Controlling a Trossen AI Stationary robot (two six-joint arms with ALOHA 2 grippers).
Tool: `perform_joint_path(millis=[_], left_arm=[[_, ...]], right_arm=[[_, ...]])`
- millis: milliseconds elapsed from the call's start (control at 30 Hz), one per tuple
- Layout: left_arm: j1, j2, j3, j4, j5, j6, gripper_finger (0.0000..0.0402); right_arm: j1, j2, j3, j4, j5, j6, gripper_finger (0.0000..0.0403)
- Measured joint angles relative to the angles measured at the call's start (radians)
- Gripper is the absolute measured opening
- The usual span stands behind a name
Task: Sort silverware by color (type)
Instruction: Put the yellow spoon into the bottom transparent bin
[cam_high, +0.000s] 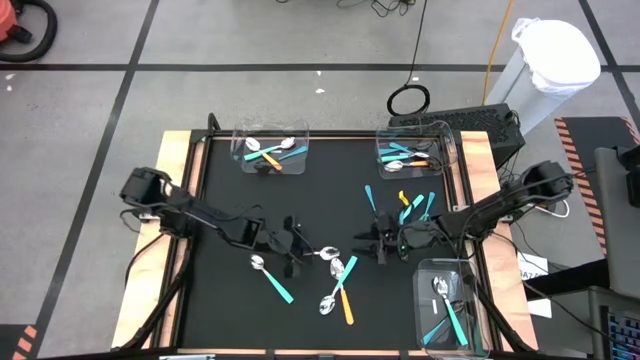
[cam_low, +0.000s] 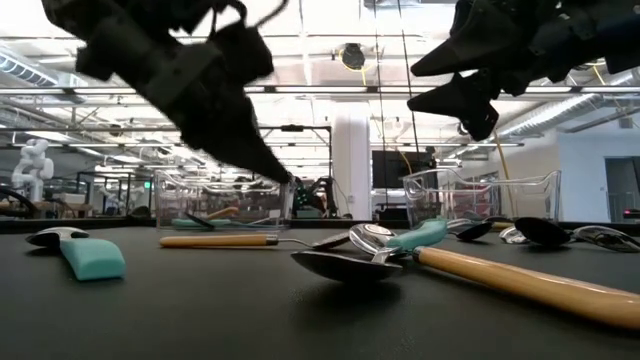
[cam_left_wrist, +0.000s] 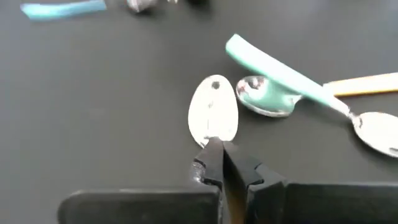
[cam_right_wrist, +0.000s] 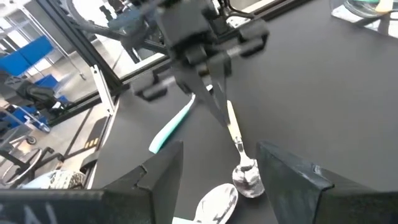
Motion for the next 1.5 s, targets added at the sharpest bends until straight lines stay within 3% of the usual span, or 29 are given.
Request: perform_joint_path(millis=[200,333,500,667,900,1167,1500], left_arm=[[0.001,0.099,0.0,0.066,0.006,0.001,0.0081],[0.001,0.131,0.002,0.086,0.002,0.08,0.0142],[0.002,0.178,0.002,0.092,0.002,0.099,0.0166],[0.017,0.194,0.003,0.11,-0.004,0.072,0.0132],[0.029,0.195,0.003,0.109,0.003,0.077,0.0017],[0.027,0.162,-0.002,0.125,-0.031,0.075,0.0014],[0.026,-0.035,0.0,0.154,-0.142,0.083,0.0001]], right_arm=[[0.0,0.033,0.0,0.047,-0.003,-0.002,0.02],[0.0,0.042,0.0,0.042,-0.005,0.008,0.02],[0.0,0.042,0.0,0.044,-0.005,0.005,0.02],[0.0,0.042,0.0,0.042,-0.005,0.004,0.02],[0.0,0.042,0.0,0.042,-0.006,0.001,0.02],[0.0,0.042,0.0,0.042,-0.006,0.001,0.02],[0.001,0.042,0.0,0.065,-0.005,-0.026,0.02]])
